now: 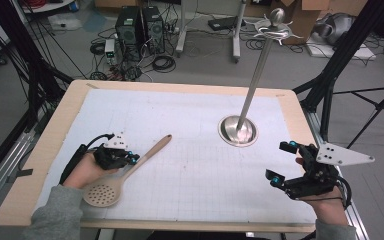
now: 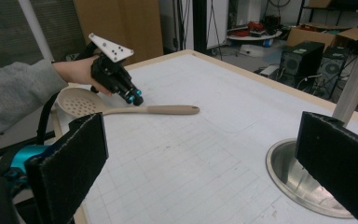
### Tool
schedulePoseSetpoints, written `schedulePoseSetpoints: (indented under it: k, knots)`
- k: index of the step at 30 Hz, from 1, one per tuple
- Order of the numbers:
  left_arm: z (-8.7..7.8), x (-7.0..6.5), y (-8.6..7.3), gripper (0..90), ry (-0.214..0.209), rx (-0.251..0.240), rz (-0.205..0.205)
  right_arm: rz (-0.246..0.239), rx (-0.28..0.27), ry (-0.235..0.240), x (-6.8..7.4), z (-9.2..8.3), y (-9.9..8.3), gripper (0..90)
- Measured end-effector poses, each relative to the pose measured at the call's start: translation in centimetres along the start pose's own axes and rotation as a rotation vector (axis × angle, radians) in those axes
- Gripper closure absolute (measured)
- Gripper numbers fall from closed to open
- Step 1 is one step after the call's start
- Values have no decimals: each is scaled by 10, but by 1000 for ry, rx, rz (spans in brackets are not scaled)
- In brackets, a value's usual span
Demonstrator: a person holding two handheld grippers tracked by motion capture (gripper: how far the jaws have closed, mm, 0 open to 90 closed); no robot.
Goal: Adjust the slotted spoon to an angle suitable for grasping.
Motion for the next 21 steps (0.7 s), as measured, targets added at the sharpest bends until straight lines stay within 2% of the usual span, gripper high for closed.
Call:
schedulePoseSetpoints:
  k: [3,4,7,14,18,21]
  knots:
    - [-9,5,10,899,46,-49,-11,-9,-2,-4,-1,-1,0,14]
    - [-11,6,13,900,45,-66,-21,1,-1,-5,-1,-2,-1,14]
    - [-11,4,21,899,40,-70,-30,6,-5,-11,-2,-3,-1,14]
    - [4,0,24,899,37,6,-97,-1,-3,-6,-1,-3,-1,14]
    - [12,0,21,899,37,45,-102,0,-8,-9,-2,-5,-1,14]
    - [16,-1,19,899,13,61,-98,5,-7,-12,-2,-6,-2,15]
Point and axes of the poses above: each handheld gripper's, and its own axes: z roughly forward along the jaws, y roughly out of its top, x roughly to its left, the point moved 2 cm from there along z, roughly forward along the jaws, and after that the axes turned 4 degrees about z, right-handed, at the moved point
